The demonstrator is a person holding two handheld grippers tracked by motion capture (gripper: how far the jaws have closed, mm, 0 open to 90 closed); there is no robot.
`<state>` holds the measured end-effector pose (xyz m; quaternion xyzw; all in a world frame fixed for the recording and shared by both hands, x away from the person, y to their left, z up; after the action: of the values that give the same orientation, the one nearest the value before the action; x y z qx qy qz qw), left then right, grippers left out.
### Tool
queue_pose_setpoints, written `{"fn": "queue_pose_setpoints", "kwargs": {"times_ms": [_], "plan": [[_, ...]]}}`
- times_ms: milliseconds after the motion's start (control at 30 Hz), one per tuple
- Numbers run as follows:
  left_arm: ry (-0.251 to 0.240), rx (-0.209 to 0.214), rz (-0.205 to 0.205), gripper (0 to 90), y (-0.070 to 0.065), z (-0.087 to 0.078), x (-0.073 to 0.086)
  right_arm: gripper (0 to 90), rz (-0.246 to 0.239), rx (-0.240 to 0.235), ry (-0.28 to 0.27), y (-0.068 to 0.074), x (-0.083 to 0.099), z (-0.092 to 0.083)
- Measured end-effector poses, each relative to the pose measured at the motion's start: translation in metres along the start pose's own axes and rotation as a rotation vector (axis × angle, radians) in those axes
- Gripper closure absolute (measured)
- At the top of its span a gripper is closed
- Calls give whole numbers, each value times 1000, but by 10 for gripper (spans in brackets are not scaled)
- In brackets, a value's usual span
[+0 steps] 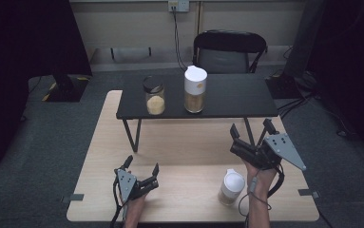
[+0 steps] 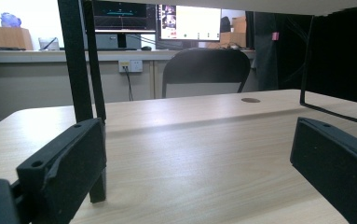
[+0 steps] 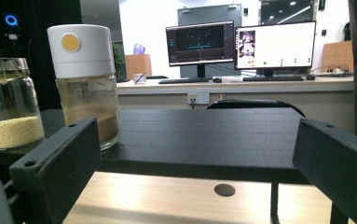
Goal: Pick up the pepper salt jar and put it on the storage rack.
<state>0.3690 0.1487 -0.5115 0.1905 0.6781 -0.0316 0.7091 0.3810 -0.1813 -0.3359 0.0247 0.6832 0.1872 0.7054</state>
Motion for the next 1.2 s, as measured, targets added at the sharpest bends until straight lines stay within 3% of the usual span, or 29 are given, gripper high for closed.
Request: {"fn": "queue_pose_setpoints", "kwargs": {"times_ms": [600, 1200], "plan": [[0, -1, 0, 28, 0, 0, 0, 3, 21, 45, -7, -20, 16, -17], [-1, -2, -1, 27, 0, 0, 0, 7, 47, 46, 27, -34, 50, -26]]}}
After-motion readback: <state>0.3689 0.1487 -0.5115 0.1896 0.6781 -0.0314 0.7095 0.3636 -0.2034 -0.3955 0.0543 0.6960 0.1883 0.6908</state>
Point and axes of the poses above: each handheld gripper's, and its own axes: z roughly forward along the jaws, x roughly out of its underside, y roughly to its left, the point moved 6 cm from there along z, roughly forward along the jaws, and after that the axes turned 13 degrees about z, right-handed, at the moved point
